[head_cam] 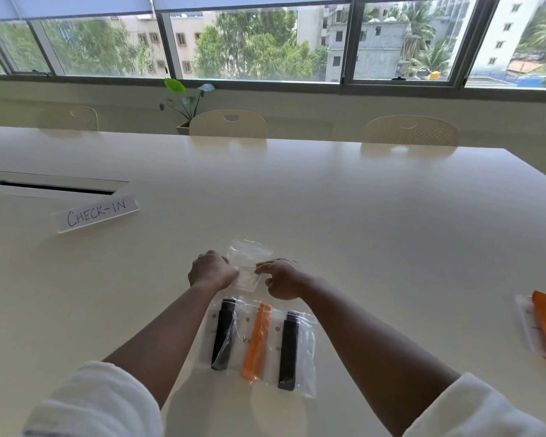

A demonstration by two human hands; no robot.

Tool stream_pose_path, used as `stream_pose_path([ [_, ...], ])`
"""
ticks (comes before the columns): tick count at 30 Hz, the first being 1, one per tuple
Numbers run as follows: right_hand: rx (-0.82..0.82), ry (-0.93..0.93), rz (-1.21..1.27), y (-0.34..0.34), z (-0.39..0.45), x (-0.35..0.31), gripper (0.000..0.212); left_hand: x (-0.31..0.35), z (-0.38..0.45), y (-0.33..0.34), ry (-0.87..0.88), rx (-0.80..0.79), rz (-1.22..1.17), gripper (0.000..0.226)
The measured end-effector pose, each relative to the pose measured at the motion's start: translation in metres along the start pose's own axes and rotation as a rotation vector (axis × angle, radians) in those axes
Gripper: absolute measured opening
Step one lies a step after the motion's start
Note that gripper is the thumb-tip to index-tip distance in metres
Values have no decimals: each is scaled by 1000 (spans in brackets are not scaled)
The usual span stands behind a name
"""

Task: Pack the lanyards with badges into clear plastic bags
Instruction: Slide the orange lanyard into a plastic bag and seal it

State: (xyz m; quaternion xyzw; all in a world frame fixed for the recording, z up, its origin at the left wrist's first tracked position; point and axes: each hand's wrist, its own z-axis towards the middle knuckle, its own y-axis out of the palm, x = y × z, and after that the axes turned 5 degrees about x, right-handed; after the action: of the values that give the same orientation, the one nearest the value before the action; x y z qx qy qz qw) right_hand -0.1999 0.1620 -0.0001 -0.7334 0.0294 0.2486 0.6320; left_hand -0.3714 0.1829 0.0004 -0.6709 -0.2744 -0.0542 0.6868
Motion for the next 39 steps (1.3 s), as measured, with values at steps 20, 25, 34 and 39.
stream_pose_path([
  [20, 712, 466, 734, -47, -81, 81, 10, 112, -86, 20, 546, 316, -228, 68],
  [25, 800, 575, 929, -34, -119, 104, 6, 137, -134, 64, 615, 287, -432, 60],
  [34, 831, 574, 1053, -14, -174, 132, 20, 160, -184, 117, 533, -153, -714, 20],
  [39, 822, 512, 1071, -16, -185, 134, 21, 159, -198, 132, 497, -130, -747, 18],
])
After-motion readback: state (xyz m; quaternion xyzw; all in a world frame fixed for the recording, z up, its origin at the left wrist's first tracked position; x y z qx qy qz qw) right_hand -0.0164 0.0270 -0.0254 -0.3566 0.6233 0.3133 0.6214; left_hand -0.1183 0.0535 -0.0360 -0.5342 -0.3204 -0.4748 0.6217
